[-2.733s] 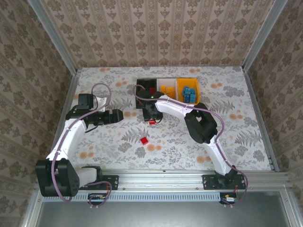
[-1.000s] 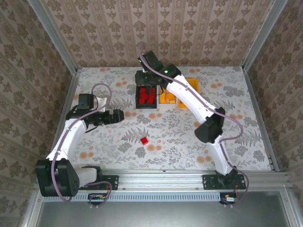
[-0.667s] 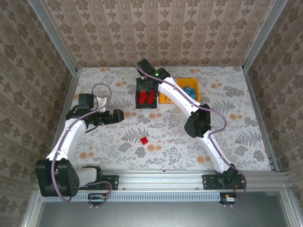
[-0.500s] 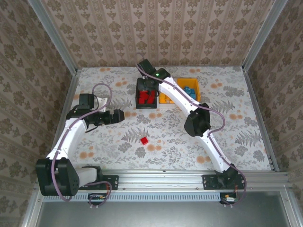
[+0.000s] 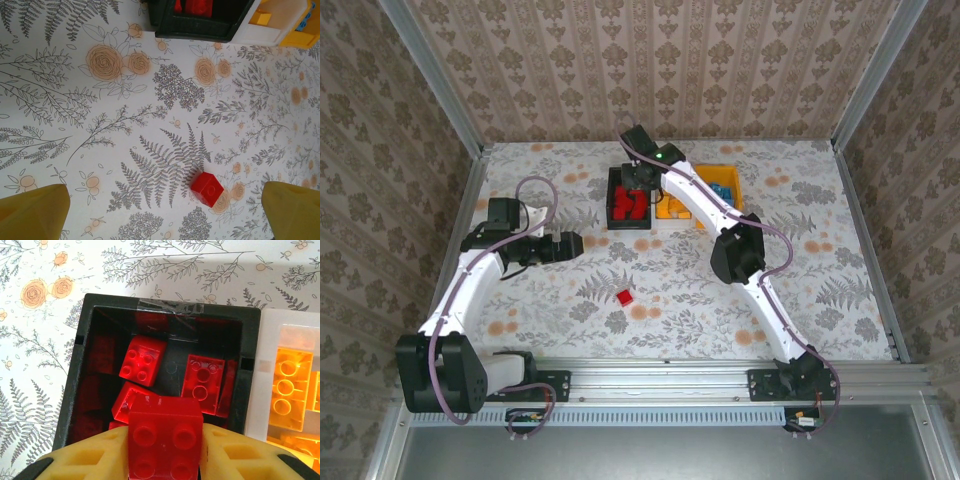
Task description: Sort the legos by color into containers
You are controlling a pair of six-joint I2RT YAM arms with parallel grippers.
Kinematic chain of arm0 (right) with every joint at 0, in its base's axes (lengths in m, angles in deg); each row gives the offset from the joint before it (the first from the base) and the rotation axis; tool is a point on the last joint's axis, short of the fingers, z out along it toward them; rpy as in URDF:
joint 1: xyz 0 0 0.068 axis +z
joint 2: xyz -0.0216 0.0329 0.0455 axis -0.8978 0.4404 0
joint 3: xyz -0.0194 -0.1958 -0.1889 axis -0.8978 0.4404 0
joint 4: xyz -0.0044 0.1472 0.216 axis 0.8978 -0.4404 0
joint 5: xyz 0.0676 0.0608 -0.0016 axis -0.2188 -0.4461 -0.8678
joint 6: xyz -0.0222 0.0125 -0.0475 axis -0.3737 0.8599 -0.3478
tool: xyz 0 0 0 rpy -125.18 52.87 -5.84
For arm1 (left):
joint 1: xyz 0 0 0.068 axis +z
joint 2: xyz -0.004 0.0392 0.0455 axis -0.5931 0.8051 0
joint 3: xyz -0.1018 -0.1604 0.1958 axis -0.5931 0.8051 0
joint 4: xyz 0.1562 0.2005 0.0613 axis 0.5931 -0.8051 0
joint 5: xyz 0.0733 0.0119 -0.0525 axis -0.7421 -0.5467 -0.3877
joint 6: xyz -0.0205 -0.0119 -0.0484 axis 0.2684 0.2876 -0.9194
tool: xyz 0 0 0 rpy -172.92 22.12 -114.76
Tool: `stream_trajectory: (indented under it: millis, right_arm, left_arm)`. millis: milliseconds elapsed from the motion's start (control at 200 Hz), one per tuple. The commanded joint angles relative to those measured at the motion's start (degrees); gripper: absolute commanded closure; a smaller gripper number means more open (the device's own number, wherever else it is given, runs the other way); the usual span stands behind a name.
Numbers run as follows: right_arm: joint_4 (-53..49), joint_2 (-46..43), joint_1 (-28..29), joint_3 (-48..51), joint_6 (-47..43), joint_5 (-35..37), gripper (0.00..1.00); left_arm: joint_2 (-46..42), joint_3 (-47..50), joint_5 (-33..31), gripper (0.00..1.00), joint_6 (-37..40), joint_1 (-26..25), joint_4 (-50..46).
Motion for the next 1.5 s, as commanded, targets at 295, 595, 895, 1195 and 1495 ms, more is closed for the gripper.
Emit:
stream_trajectory:
  millis: [295,595,895,1195,1495]
  right_arm:
    - [0.2,3.4,-1.5,-0.8,-0.6,-4.2,0.49]
    - [0.7,0.8,-1.8,0.5,-0.5,-5.5,0.47]
    - [1.8,-5.8,-1.5,6.4,0.0,-8.4,0.42]
    - [3.3,-15.3,-1.6,16.3,-1.9,-16.1,0.34]
    - [15.1,-34.1,-2.4,46.1,-2.2,-21.9,0.26]
  left_arm:
    - [0.3,0.0,0.3,0.00,1.5,-0.6,-0.6]
    - [0.4,0.0,0.3,0.00,1.5,-0.6,-0.6]
    - [0.1,0.0,0.5,0.00,1.5,-0.7,-0.6]
    - [0.4,0.4,2.1,0.00,1.5,-2.4,0.1]
    - [1.4,0.6,8.7,0.00,1.2,-3.1,3.0]
